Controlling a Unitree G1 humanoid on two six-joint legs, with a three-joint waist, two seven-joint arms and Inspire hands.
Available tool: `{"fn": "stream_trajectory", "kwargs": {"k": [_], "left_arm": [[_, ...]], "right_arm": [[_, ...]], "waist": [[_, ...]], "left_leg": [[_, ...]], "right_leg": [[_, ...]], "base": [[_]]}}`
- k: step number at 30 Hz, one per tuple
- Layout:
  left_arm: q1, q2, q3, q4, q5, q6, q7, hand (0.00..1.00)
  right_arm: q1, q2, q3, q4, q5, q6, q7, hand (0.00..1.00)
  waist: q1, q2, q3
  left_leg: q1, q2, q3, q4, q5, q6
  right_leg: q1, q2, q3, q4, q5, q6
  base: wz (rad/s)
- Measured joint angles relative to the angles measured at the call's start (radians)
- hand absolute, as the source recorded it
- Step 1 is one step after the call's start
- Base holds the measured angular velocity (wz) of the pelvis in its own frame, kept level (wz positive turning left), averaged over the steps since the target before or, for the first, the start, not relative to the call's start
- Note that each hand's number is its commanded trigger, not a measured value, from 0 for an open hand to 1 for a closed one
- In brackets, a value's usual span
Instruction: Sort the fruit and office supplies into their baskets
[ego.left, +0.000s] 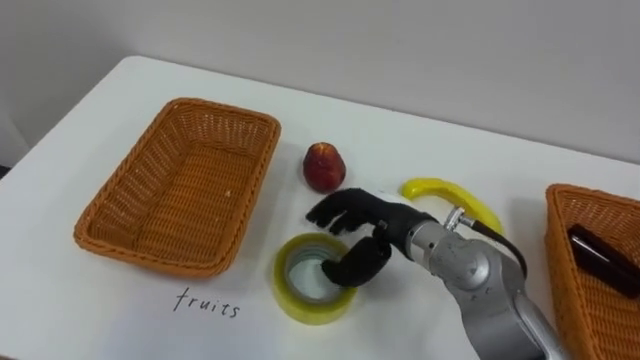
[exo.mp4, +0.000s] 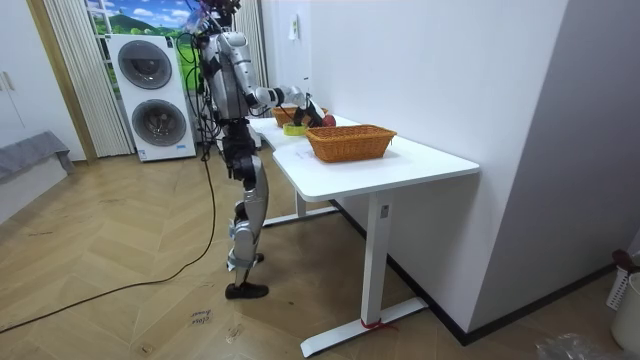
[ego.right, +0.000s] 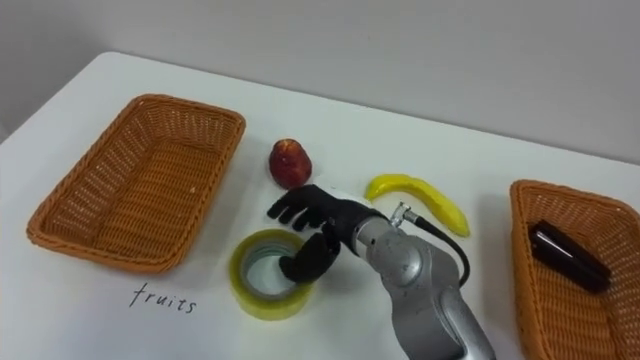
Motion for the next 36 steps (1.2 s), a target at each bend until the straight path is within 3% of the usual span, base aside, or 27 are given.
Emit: {"fn": "stream_trajectory", "kwargs": {"k": [3, 12, 24, 31, 35, 36], "left_arm": [[-0.007, -0.002, 0.009, 0.0, 0.0, -0.01, 0.0, 0.0], [-0.028, 0.0, 0.021, 0.002, -0.001, -0.041, 0.0, 0.0], [-0.021, 0.0, 0.021, 0.001, -0.001, -0.05, 0.018, 0.0], [-0.015, 0.004, 0.02, 0.008, -0.002, -0.067, 0.042, 0.0], [-0.011, 0.007, 0.021, 0.03, -0.012, -0.079, 0.042, 0.0], [-0.007, 0.008, 0.022, 0.047, -0.015, -0.096, 0.042, 0.0]], "right_arm": [[-0.004, 0.001, 0.003, 0.006, -0.045, 0.0, -0.007, 1.0], [0.001, 0.003, -0.002, 0.007, -0.065, -0.002, -0.006, 1.0], [0.011, 0.014, -0.006, -0.007, -0.057, -0.005, 0.003, 1.0], [0.026, 0.011, -0.04, -0.022, 0.032, -0.015, -0.006, 1.0], [0.056, 0.008, -0.069, -0.041, 0.092, -0.031, -0.017, 1.0], [0.066, 0.007, -0.074, -0.041, 0.112, -0.039, -0.03, 1.0]], "waist": [[0.019, -0.002, 0.0013], [0.019, -0.005, 0.0076], [0.017, -0.006, 0.0063], [-0.008, -0.013, 0.002], [-0.018, -0.011, 0.0036], [-0.027, -0.009, 0.0058]], "left_leg": [[0.0, -0.001, -0.001, 0.0, 0.0, 0.0], [0.011, -0.012, -0.008, -0.002, 0.001, 0.003], [0.013, -0.01, -0.001, -0.017, 0.002, 0.005], [0.0, -0.011, 0.003, -0.016, 0.002, 0.006], [0.007, -0.013, 0.004, -0.013, 0.002, 0.006], [0.009, -0.013, 0.004, -0.014, 0.002, 0.006]], "right_leg": [[0.001, -0.002, -0.001, -0.001, 0.0, 0.0], [0.012, -0.009, 0.002, -0.018, 0.0, 0.0], [0.004, -0.006, 0.015, -0.017, 0.0, 0.0], [-0.003, -0.006, 0.028, -0.017, 0.0, 0.0], [-0.001, -0.006, 0.047, -0.018, 0.0, 0.0], [0.001, -0.007, 0.054, -0.018, 0.0, 0.0]], "base": [[0.02], [0.01], [-0.03], [0.0], [0.0], [0.0]]}}
